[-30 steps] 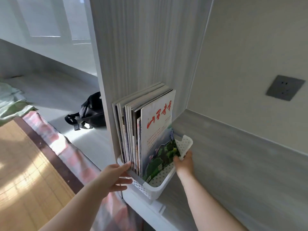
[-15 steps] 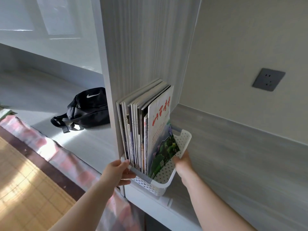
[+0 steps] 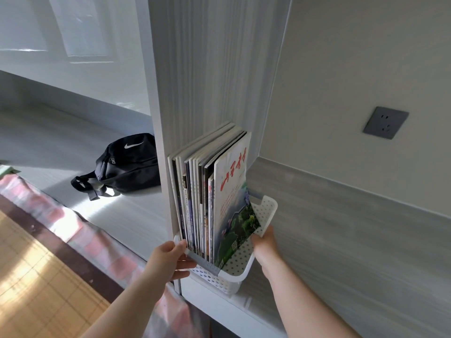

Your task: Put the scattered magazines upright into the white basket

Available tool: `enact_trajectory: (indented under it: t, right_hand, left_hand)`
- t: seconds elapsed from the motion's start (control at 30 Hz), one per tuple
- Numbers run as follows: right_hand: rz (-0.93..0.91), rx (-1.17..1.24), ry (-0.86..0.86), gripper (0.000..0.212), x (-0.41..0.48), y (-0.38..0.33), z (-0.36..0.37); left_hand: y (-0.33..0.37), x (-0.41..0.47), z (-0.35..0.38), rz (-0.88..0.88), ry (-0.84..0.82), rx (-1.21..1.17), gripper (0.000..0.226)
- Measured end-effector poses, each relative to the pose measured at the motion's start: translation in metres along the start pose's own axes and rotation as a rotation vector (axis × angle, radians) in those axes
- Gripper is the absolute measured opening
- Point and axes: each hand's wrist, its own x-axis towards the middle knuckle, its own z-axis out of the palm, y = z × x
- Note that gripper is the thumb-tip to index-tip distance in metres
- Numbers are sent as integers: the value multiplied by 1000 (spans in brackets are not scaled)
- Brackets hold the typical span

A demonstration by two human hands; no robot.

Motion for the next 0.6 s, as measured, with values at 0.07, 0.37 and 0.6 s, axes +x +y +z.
enact_trajectory:
  t: [0.07,0.37,0.6]
  right_hand:
    - [-10,-5,-14,49,0,1,-1]
    - [-39,-186,-91,47,-15,-1,-32]
    - [-177,-453,-76,26,-33,-25,-111]
  left_hand:
    - [1,-3,1,2,2,8,27]
    - [-2,-36,2,45,106,148,30]
    - [13,-81,65,216,82,435,23]
